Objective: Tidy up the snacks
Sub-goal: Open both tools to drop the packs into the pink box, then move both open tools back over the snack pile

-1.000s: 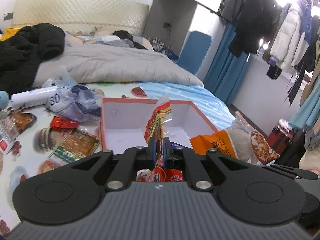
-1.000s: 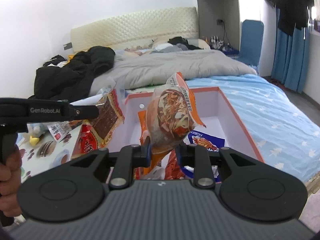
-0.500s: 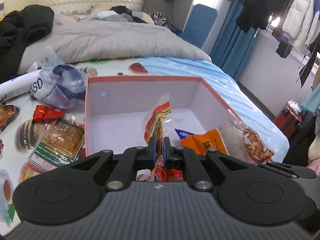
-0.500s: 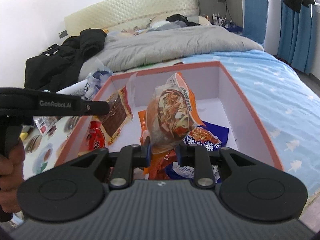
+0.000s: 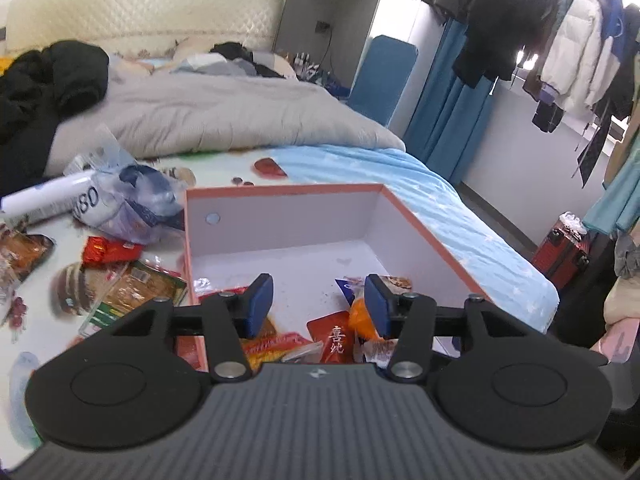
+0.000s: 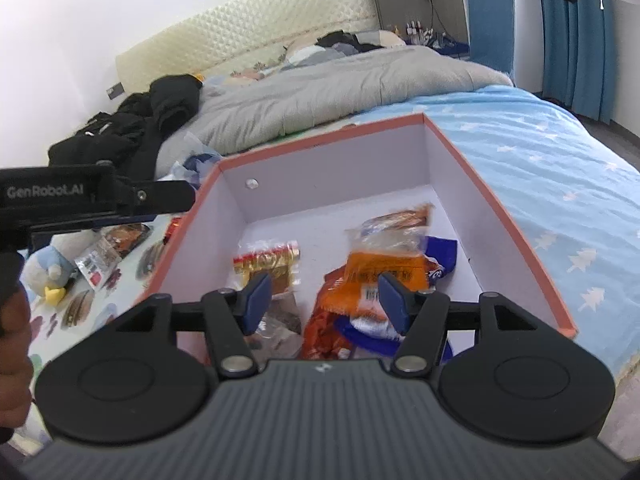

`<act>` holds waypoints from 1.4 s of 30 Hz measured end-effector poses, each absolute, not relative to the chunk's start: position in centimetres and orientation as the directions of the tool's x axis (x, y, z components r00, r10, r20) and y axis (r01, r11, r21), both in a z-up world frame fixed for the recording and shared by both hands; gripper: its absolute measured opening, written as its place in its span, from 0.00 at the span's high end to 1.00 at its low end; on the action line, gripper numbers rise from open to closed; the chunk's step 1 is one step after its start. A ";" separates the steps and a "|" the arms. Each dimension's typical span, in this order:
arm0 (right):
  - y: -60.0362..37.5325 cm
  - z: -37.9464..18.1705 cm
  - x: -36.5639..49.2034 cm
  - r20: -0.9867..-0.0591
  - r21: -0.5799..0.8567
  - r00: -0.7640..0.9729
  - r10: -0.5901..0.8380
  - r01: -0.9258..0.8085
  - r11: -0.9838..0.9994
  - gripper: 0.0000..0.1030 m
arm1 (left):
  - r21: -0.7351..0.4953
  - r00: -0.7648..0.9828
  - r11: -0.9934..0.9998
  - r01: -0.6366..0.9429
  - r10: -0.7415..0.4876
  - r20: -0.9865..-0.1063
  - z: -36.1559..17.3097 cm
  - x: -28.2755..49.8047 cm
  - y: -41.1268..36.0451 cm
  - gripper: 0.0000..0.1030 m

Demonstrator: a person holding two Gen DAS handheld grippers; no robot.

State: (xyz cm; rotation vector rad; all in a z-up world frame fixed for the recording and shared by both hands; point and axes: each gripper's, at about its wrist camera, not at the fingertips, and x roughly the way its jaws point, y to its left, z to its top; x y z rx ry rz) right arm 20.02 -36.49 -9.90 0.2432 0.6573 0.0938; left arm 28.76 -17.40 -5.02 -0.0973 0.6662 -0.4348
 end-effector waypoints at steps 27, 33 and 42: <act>-29.2 -4.2 8.3 -0.474 0.236 0.842 0.258 -0.161 0.958 0.40 | -0.201 0.787 0.949 0.243 -0.314 -0.531 -0.8 11.3 -7.5 0.45; -27.5 -4.4 6.6 -0.488 0.224 0.823 0.291 -0.204 0.953 0.40 | -0.193 0.786 0.963 0.185 -0.263 -0.559 -1.4 8.9 -5.5 0.45; -24.5 -4.7 5.1 -0.500 0.195 0.797 0.340 -0.278 0.940 0.40 | -0.214 0.782 0.970 0.112 -0.219 -0.583 -2.8 7.4 -2.4 0.45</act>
